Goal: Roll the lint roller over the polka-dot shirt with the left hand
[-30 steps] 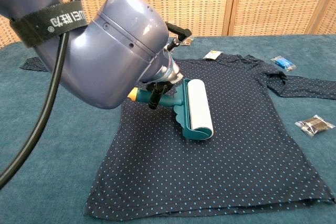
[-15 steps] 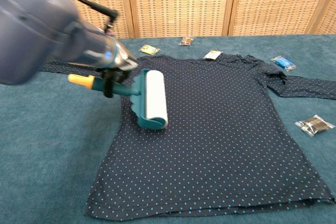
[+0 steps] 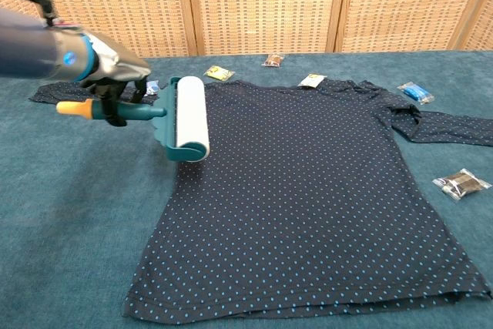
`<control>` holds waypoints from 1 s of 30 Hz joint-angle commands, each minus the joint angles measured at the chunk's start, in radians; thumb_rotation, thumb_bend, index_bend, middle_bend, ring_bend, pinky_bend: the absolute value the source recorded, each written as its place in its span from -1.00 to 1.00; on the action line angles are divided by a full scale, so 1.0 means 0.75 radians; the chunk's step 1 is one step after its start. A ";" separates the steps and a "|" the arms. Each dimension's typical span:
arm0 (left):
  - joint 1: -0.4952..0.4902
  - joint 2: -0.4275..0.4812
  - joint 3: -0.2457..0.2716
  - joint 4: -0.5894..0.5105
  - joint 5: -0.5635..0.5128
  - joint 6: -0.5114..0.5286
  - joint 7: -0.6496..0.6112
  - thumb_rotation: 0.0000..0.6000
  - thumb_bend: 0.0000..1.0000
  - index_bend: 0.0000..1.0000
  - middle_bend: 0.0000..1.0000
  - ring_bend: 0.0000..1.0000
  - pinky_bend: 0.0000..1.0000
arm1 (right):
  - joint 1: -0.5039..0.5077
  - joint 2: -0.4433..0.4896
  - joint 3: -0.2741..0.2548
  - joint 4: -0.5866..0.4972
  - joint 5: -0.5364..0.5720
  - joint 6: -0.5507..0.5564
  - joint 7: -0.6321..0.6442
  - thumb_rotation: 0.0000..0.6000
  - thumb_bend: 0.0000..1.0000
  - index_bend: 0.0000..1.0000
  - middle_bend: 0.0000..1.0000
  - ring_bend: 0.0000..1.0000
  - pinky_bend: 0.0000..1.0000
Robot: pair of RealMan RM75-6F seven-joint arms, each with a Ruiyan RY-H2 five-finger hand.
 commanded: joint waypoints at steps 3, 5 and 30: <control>0.087 0.032 0.083 0.057 0.173 -0.070 -0.159 1.00 0.16 0.65 0.47 0.34 0.18 | -0.001 -0.004 -0.003 -0.007 -0.004 0.007 -0.033 1.00 -0.67 -0.86 -1.00 -1.00 -1.00; 0.099 0.028 0.092 0.074 0.215 -0.080 -0.191 1.00 0.15 0.64 0.43 0.31 0.15 | -0.001 -0.006 -0.002 -0.008 -0.003 0.008 -0.042 1.00 -0.67 -0.86 -1.00 -1.00 -1.00; 0.336 0.125 0.126 -0.048 0.700 0.151 -0.719 1.00 -0.57 -1.00 -1.00 -1.00 -1.00 | 0.011 -0.031 -0.018 -0.008 -0.020 0.000 -0.113 1.00 -0.67 -0.86 -1.00 -1.00 -1.00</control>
